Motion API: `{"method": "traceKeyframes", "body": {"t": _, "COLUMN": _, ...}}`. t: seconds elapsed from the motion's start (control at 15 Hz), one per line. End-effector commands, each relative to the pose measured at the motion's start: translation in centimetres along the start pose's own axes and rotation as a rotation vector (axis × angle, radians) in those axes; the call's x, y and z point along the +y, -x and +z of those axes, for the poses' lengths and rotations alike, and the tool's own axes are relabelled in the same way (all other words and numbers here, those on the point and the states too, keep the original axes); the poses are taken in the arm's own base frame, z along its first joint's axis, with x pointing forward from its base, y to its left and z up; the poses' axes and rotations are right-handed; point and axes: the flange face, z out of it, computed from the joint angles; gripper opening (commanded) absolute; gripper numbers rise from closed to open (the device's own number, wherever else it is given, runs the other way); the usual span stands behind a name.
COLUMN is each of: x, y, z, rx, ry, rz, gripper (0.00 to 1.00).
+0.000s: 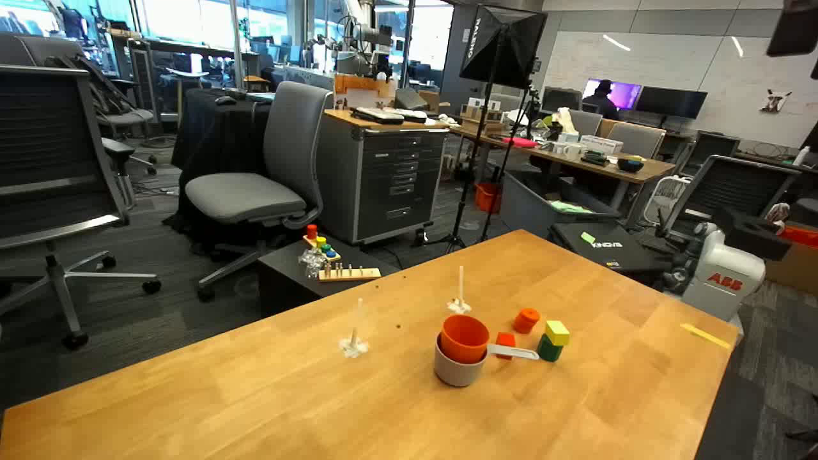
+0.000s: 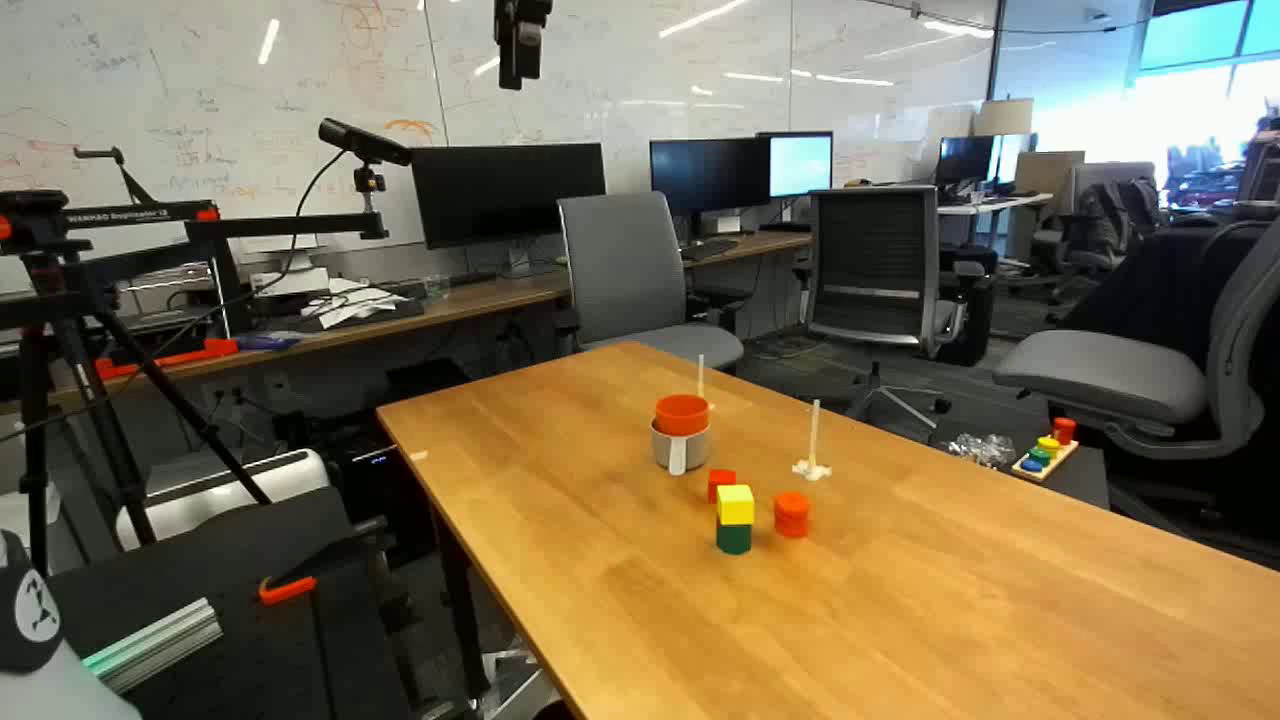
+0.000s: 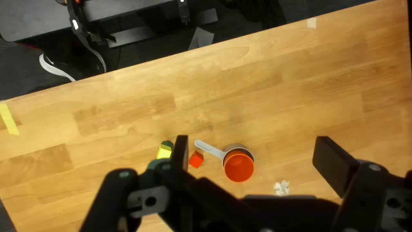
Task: Remove the orange cup from the grey cup, then put the green, yellow, and orange blocks inside the grey cup
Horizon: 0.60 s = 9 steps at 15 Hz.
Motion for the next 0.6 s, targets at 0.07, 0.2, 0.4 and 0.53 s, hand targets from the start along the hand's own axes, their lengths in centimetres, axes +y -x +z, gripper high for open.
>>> {"method": "traceKeyframes", "body": {"t": 0.07, "x": -0.04, "y": -0.02, "z": -0.27, "rx": 0.004, "ry": -0.002, "rz": -0.001, "gripper": 1.00}}
{"method": "traceKeyframes", "body": {"t": 0.2, "x": -0.04, "y": 0.06, "z": -0.48, "rx": 0.009, "ry": -0.004, "rz": -0.001, "gripper": 1.00}}
{"method": "traceKeyframes", "body": {"t": 0.4, "x": -0.04, "y": 0.06, "z": -0.49, "rx": 0.009, "ry": -0.004, "rz": -0.001, "gripper": 1.00}}
{"method": "traceKeyframes", "body": {"t": 0.53, "x": 0.09, "y": -0.25, "z": -0.92, "rx": 0.033, "ry": 0.019, "rz": -0.009, "gripper": 1.00}}
